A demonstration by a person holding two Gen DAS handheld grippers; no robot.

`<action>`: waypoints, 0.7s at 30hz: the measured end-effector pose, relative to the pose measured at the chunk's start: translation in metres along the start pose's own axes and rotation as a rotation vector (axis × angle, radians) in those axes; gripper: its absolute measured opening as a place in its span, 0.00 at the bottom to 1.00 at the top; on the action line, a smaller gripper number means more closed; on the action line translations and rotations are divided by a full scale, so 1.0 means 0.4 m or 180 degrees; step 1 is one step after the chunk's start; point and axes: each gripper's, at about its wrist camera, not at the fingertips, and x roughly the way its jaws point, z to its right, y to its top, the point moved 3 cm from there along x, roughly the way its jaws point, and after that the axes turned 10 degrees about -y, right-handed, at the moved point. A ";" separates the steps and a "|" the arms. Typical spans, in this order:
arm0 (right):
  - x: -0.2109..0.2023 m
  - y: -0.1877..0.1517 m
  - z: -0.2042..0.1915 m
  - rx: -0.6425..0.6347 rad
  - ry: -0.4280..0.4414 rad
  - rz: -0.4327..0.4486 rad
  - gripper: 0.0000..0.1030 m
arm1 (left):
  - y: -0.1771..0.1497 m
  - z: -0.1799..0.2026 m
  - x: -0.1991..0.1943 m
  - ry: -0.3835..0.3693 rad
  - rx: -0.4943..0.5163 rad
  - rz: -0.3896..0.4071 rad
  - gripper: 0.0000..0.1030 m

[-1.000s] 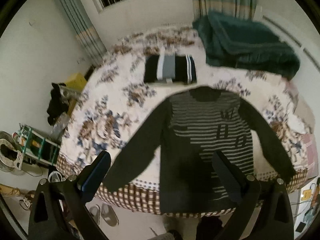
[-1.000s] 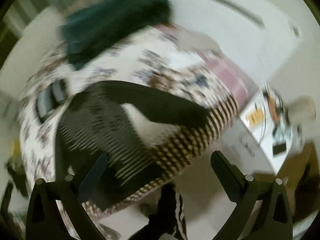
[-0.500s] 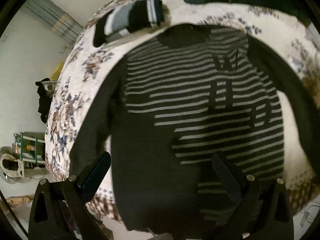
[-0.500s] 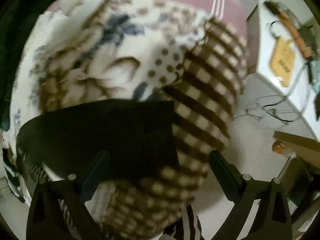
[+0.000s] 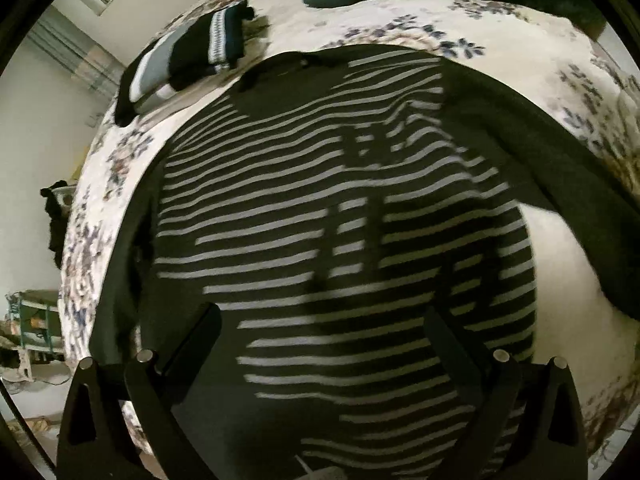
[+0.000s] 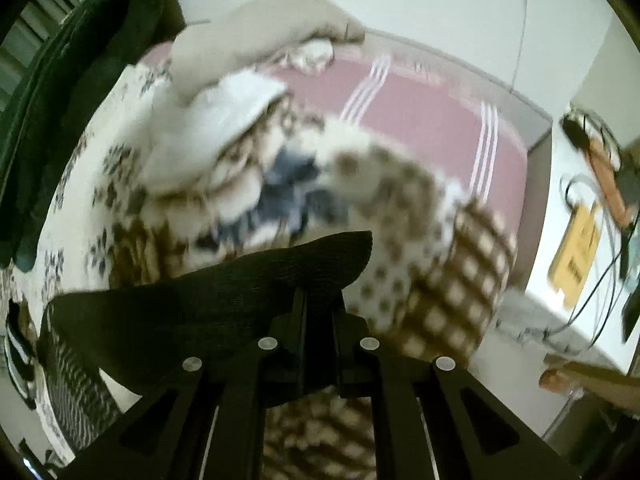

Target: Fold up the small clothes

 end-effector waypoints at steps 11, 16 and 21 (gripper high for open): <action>0.131 -0.065 0.107 0.1184 0.0579 -0.0847 0.64 | 0.005 0.044 0.058 -0.0099 0.0052 -0.0079 1.00; 0.234 -0.122 0.070 0.1691 0.0976 -0.1119 0.64 | -0.015 0.008 0.098 -0.0026 -0.0015 -0.0225 1.00; 0.220 -0.092 0.021 0.1753 0.0773 -0.0689 0.10 | -0.018 -0.066 0.116 0.0027 -0.0244 -0.0256 1.00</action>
